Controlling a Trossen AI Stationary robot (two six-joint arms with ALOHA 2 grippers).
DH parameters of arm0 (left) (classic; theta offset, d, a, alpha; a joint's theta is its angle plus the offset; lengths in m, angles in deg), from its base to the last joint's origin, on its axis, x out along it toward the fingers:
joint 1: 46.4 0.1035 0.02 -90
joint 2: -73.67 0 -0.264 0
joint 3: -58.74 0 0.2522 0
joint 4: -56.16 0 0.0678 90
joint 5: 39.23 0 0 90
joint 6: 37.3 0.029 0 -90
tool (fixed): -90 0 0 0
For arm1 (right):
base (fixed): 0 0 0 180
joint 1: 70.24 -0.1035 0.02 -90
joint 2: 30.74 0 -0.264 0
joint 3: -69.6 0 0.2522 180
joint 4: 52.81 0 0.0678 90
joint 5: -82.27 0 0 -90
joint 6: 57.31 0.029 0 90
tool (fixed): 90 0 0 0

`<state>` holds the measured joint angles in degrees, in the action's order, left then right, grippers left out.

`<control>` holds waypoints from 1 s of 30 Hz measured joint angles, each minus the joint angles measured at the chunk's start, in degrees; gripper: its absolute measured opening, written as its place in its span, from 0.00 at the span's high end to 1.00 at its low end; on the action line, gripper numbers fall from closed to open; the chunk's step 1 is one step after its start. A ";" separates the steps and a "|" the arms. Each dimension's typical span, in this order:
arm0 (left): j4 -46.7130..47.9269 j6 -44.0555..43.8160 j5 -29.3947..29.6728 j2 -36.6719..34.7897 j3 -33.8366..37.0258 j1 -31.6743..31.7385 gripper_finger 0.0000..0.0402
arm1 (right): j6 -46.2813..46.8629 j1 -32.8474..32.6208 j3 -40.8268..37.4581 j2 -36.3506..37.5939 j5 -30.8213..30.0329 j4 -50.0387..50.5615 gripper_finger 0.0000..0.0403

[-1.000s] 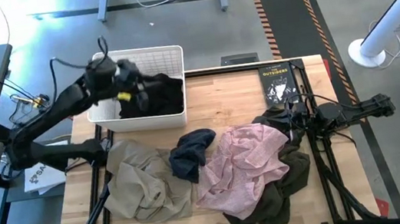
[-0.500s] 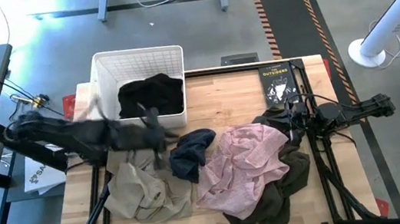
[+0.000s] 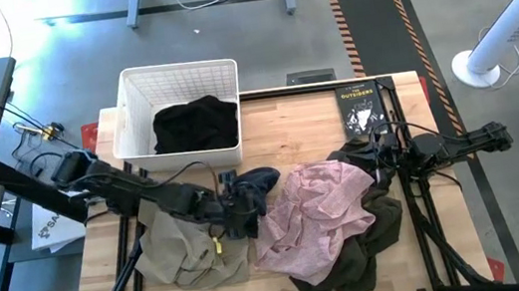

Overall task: Sort clothes
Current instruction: Put the blue short into the laundry bin

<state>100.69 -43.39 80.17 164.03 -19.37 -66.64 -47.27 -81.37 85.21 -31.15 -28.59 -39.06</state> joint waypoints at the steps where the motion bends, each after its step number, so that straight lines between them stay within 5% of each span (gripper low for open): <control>1: 0.51 -0.43 0.07 0.42 -0.01 0.21 0.78 | -0.02 0.00 0.00 0.00 0.00 0.00 1.00; 10: 4.88 -9.76 -2.14 4.83 -0.01 4.20 0.49 | -0.01 0.01 -0.01 0.00 0.02 0.00 1.00; 17: 4.85 -13.30 -10.23 13.93 -0.01 5.67 0.46 | 0.00 0.02 0.00 0.00 0.01 0.00 1.00; 22: 2.93 -13.34 -11.43 19.33 -0.36 4.98 0.55 | 0.00 0.01 0.00 0.00 0.02 0.00 1.00; 28: -0.47 -13.40 -9.65 18.14 -0.08 4.78 0.92 | -0.01 0.02 0.00 0.00 0.02 0.00 1.00; 30: -2.19 -13.34 -10.01 15.50 0.26 4.79 0.95 | -0.01 0.02 0.00 0.00 0.02 0.00 1.00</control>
<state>98.50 -56.72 70.16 179.54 -19.11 -61.85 -47.28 -81.35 85.21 -31.15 -28.57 -39.06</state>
